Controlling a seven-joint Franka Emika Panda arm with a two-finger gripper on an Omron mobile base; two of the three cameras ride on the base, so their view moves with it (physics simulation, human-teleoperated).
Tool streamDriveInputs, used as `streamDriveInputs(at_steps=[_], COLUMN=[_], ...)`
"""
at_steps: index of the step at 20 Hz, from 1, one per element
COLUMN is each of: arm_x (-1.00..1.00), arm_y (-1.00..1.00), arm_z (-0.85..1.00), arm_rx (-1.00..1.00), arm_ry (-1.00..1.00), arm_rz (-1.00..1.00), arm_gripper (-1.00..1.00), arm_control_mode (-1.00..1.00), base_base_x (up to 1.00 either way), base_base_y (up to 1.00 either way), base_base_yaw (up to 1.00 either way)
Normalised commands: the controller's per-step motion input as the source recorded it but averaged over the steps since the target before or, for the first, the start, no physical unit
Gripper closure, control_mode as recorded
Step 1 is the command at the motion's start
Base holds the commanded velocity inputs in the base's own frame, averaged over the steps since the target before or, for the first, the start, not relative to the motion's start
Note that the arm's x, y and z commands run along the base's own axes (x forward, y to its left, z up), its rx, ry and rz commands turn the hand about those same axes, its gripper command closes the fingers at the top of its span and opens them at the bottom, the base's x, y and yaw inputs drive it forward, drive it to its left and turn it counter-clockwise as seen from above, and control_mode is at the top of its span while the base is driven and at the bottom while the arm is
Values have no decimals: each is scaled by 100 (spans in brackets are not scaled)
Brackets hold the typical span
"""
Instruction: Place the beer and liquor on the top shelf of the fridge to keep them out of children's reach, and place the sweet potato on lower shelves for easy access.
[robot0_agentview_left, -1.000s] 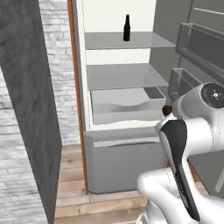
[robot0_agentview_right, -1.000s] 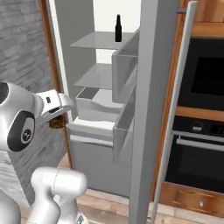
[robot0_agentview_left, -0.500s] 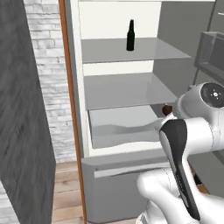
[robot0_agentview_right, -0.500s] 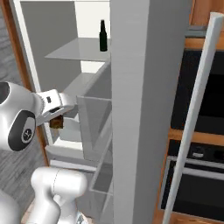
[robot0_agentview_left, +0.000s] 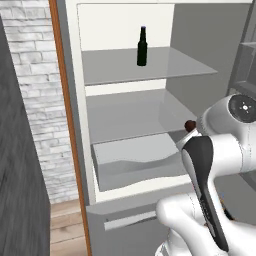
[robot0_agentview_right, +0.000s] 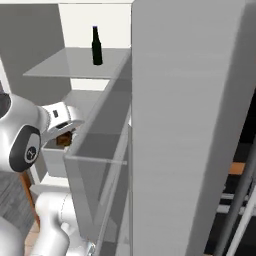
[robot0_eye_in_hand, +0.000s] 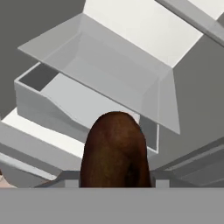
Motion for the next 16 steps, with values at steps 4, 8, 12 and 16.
streamDriveInputs(at_steps=[4, 8, 12, 16], arm_x=[21, 49, 61, 65], arm_y=[15, 52, 24, 0], arm_z=[-15, -28, -27, -30], arm_rx=[0, 0, 0, 0], arm_ry=[-1, 0, 0, 0], arm_rz=[-13, -18, -6, 0], arm_gripper=[100, 100, 100, 100], arm_control_mode=[-100, -100, -100, -100], base_base_x=[19, 0, 0, 0], base_base_y=[11, 0, 0, 0], base_base_yaw=[-14, 0, 0, 0])
